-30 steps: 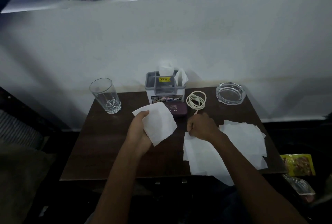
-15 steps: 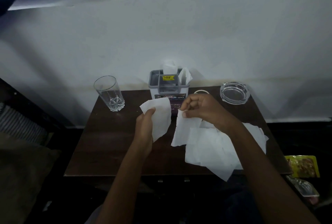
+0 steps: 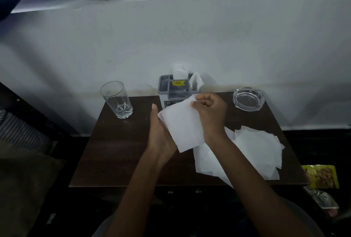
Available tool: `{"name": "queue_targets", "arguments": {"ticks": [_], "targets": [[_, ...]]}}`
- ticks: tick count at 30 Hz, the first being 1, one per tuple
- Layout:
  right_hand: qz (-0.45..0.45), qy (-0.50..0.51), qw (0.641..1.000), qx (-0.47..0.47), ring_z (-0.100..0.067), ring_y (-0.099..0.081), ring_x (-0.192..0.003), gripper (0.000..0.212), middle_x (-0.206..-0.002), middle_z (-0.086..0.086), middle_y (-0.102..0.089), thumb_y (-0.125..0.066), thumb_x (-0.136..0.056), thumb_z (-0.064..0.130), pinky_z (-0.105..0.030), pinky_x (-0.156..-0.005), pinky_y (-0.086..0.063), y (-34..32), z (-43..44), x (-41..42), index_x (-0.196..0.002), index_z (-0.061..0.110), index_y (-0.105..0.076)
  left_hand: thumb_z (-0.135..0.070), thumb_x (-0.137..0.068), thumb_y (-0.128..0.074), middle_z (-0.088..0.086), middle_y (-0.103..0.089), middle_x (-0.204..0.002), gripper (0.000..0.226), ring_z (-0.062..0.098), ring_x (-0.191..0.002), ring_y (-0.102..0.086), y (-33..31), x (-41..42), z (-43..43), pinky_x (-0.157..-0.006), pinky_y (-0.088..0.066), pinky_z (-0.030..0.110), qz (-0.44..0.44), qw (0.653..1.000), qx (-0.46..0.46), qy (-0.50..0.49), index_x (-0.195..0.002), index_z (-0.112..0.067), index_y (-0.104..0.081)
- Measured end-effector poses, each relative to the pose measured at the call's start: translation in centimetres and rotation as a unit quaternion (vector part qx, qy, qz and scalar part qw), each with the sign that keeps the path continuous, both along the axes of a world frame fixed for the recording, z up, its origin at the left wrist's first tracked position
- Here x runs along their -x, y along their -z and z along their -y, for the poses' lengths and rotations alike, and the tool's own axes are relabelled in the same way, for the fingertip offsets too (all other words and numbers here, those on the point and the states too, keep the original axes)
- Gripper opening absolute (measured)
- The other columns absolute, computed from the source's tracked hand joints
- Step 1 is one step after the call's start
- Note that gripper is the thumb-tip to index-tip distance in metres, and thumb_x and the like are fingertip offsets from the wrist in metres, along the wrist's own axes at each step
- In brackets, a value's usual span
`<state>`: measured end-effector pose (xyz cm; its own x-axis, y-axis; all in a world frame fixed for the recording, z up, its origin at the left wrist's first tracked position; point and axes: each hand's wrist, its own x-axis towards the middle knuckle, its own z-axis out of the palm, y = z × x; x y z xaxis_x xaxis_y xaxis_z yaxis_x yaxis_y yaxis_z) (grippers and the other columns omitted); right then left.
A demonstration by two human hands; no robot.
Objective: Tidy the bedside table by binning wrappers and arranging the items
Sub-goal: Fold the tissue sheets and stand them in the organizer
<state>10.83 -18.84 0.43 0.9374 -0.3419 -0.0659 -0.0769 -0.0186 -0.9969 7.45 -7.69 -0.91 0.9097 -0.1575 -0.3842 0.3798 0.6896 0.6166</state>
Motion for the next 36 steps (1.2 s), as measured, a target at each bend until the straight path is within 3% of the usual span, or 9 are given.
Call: {"name": "queue_targets", "arguments": {"ticks": [5,10,12,15,21,25,28,32,36], "targets": [[-0.007,-0.002,1.0,0.013,-0.001,-0.054,-0.068,0.016,-0.072,0.013,-0.059,-0.067,-0.079,0.005,-0.014,-0.064,-0.041,0.7,0.2,-0.2,-0.093,0.008,-0.065,-0.033,-0.094,-0.047,0.01,-0.064,-0.108,0.046,0.025,-0.097,-0.062,0.5,-0.6,0.9,-0.084,-0.05,0.041,-0.057,0.992,-0.111,-0.007,-0.133,-0.009,-0.047],[-0.028,-0.056,0.998,-0.018,-0.016,-0.057,-0.068,0.009,-0.072,-0.007,-0.064,-0.066,-0.075,-0.002,-0.025,-0.063,-0.047,0.8,3.3,-1.6,-0.075,0.007,-0.066,-0.024,-0.094,-0.051,0.013,-0.063,-0.12,0.038,0.031,-0.106,-0.061,1.7,-0.8,0.1,-0.08,-0.053,0.047,-0.084,0.987,-0.134,-0.01,-0.13,-0.011,-0.051],[-0.055,-0.086,0.987,0.121,-0.023,-0.059,-0.073,0.005,-0.077,-0.014,-0.065,-0.062,-0.078,-0.001,-0.03,-0.066,-0.048,2.0,5.7,-2.8,-0.076,-0.001,-0.067,-0.025,-0.095,-0.05,0.013,-0.063,-0.12,0.037,0.031,-0.107,-0.061,1.9,-1.1,-0.4,-0.082,-0.053,0.047,-0.092,0.988,-0.121,-0.024,-0.13,-0.011,-0.051],[-0.125,-0.134,0.913,0.365,-0.031,-0.059,-0.078,0.012,-0.081,-0.02,-0.064,-0.059,-0.077,0.005,-0.033,-0.07,-0.046,4.7,8.3,-3.9,-0.075,-0.005,-0.065,-0.026,-0.095,-0.05,0.01,-0.065,-0.112,0.036,0.03,-0.102,-0.061,2.1,-1.5,-1.1,-0.083,-0.051,0.048,-0.099,0.987,-0.115,-0.056,-0.127,-0.01,-0.051],[-0.172,-0.162,0.84,0.489,-0.033,-0.054,-0.111,0.018,-0.111,-0.009,-0.064,-0.062,-0.078,0.011,-0.041,-0.095,-0.044,7.1,7.9,-2.7,-0.095,0.017,-0.067,-0.027,-0.095,-0.05,0.01,-0.06,-0.12,0.039,0.031,-0.107,-0.058,2.1,-1.6,-1.4,-0.091,-0.047,0.052,-0.116,0.98,-0.141,-0.079,-0.131,-0.014,-0.048],[-0.172,-0.164,0.86,0.451,-0.029,-0.06,-0.101,0.009,-0.095,-0.007,-0.069,-0.065,-0.076,0.009,-0.041,-0.092,-0.047,6.9,7.9,-3.1,-0.073,0.018,-0.064,-0.026,-0.095,-0.05,0.009,-0.06,-0.116,0.032,0.03,-0.102,-0.058,1.9,-1.6,-1.5,-0.091,-0.046,0.051,-0.112,0.977,-0.153,-0.092,-0.124,-0.013,-0.05],[-0.145,-0.191,0.895,0.375,-0.019,-0.061,-0.073,0.029,-0.066,0.002,-0.063,-0.071,-0.067,0.001,-0.034,-0.078,-0.05,5.3,8.9,-3.4,-0.054,0.023,-0.057,-0.024,-0.094,-0.051,0.008,-0.063,-0.106,0.022,0.028,-0.093,-0.06,1.9,-1.5,-1.7,-0.092,-0.047,0.051,-0.107,0.975,-0.166,-0.1,-0.114,-0.015,-0.053],[-0.079,-0.255,0.927,0.263,-0.011,-0.05,-0.057,0.029,-0.061,-0.002,-0.057,-0.066,-0.07,-0.013,-0.022,-0.057,-0.039,1.8,9.4,-2.4,-0.06,0.014,-0.057,-0.025,-0.093,-0.051,0.01,-0.064,-0.107,0.025,0.032,-0.102,-0.06,1.9,-1.4,-1.3,-0.093,-0.048,0.051,-0.09,0.966,-0.223,-0.095,-0.115,-0.014,-0.056],[-0.047,-0.324,0.911,0.25,-0.003,-0.056,-0.058,0.012,-0.071,-0.01,-0.064,-0.065,-0.074,-0.01,-0.009,-0.055,-0.042,-0.7,9.0,-1.0,-0.072,0.001,-0.064,-0.026,-0.094,-0.05,0.004,-0.062,-0.093,0.019,0.029,-0.096,-0.059,1.6,-1.3,-0.6,-0.091,-0.049,0.048,-0.057,0.95,-0.294,-0.09,-0.109,-0.016,-0.056]]}}
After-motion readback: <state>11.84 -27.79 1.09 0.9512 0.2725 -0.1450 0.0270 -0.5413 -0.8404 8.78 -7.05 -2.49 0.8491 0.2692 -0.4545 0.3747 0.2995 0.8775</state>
